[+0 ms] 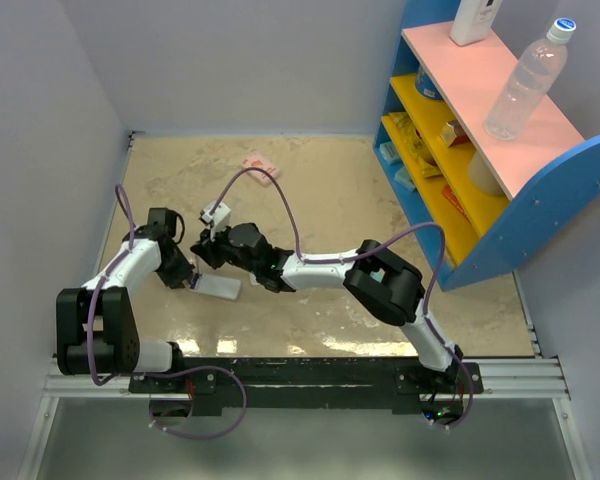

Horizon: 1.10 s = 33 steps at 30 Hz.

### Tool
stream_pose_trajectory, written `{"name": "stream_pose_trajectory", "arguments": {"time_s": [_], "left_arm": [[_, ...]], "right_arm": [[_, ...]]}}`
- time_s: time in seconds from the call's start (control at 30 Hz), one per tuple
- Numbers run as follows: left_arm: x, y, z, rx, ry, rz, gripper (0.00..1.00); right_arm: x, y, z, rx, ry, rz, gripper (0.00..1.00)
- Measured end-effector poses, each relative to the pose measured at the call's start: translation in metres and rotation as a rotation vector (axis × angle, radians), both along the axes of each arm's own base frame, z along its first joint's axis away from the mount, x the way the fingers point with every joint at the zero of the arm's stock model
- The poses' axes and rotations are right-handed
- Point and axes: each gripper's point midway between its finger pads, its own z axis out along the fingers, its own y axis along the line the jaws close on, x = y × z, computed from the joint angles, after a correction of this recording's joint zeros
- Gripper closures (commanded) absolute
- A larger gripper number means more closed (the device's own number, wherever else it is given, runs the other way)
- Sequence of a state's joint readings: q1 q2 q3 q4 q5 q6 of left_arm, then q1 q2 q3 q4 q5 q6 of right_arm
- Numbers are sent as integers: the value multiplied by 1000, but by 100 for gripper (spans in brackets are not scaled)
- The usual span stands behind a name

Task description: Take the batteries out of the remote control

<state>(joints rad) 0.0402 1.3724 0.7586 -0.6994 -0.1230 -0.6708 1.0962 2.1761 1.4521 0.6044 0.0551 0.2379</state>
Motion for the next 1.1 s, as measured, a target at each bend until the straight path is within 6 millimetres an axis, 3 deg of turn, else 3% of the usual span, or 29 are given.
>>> {"name": "stream_pose_trajectory", "arguments": {"time_s": [0.23,0.47,0.8,0.93,1.1], "left_arm": [[-2,-8,-6,-47,-7,-2,78],[-3,-14,-6,-84,-31,0,83],[-1,-43,-7,-211,-105,-18,85],[-7,-64,-7,-243,-90,-67,85],[-16,-70,-3,-249,-91,-66,84]], "right_arm": [[3,3,0,-17,-4,26,100],[7,-21,-3,-17,69,-50,100],[10,-43,-1,-52,97,-112,100],[11,-46,-2,-59,99,-115,100],[9,-45,-3,-59,104,-107,100]]}}
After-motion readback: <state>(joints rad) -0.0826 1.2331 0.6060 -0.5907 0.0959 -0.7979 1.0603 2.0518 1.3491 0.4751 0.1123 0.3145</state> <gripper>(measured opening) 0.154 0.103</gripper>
